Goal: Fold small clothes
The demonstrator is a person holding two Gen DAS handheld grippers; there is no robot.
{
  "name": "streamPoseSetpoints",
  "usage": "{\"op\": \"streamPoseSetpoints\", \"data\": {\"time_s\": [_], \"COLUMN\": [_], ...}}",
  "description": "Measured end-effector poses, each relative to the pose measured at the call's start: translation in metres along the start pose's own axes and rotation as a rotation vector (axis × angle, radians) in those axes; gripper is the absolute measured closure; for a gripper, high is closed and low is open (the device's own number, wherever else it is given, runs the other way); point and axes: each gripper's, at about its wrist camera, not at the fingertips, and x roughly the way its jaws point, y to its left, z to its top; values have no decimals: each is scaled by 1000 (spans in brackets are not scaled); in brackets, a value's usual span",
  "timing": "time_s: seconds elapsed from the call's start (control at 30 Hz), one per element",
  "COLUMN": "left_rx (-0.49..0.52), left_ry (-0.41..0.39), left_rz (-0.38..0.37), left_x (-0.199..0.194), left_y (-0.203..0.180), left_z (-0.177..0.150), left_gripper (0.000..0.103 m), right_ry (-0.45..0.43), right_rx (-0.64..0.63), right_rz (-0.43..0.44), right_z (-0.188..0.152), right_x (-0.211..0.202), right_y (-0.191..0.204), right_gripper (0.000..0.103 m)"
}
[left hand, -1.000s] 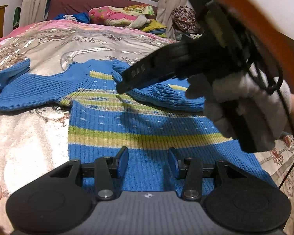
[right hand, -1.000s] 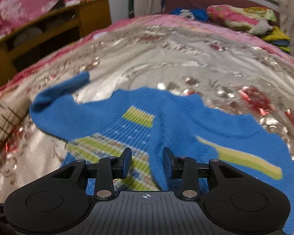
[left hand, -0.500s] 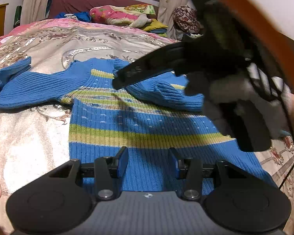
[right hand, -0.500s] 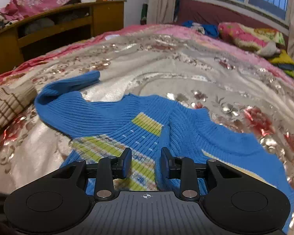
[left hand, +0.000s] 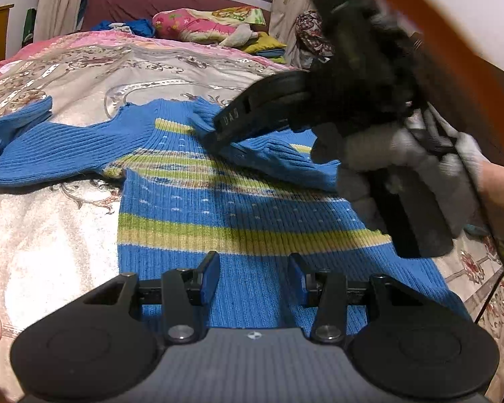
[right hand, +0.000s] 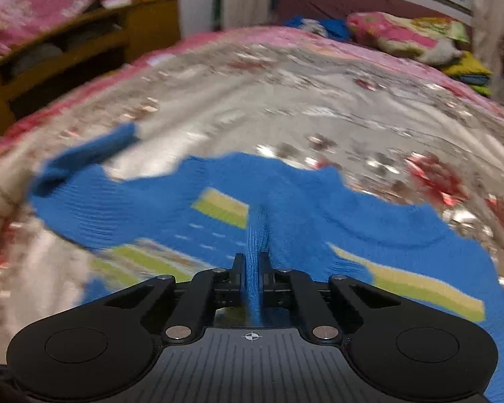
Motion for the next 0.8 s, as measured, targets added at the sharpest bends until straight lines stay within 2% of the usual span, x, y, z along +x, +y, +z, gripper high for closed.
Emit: {"op": "streamPoseSetpoints", "data": {"time_s": [0.1, 0.17, 0.2, 0.27, 0.4, 0.5, 0.6, 0.67, 0.8], "left_rx": [1, 5, 7, 9, 4, 3, 2, 0, -4], "left_ry": [3, 4, 4, 4, 4, 4, -1, -4, -9], "left_rz": [1, 2, 3, 3, -1, 0, 1, 1, 0], "left_x": [1, 1, 1, 0, 1, 1, 1, 1, 0], "left_y": [0, -1, -1, -1, 0, 1, 0, 1, 2], "left_z": [-1, -1, -1, -1, -1, -1, -1, -2, -1], "left_gripper": [54, 54, 53, 53, 53, 53, 53, 53, 53], "right_ry": [-13, 12, 29, 30, 11, -13, -32, -38, -35], "right_rx": [-33, -77, -88, -95, 8, 33, 64, 82, 40], "right_rz": [84, 155, 164, 154, 193, 207, 180, 132, -71], "right_z": [-5, -10, -13, -18, -17, -16, -18, -17, -18], "right_x": [-15, -18, -17, -17, -30, -43, -49, -48, -34], "right_y": [15, 23, 25, 24, 3, -10, -26, -36, -57], "right_gripper": [96, 95, 90, 89, 88, 83, 83, 83, 83]}}
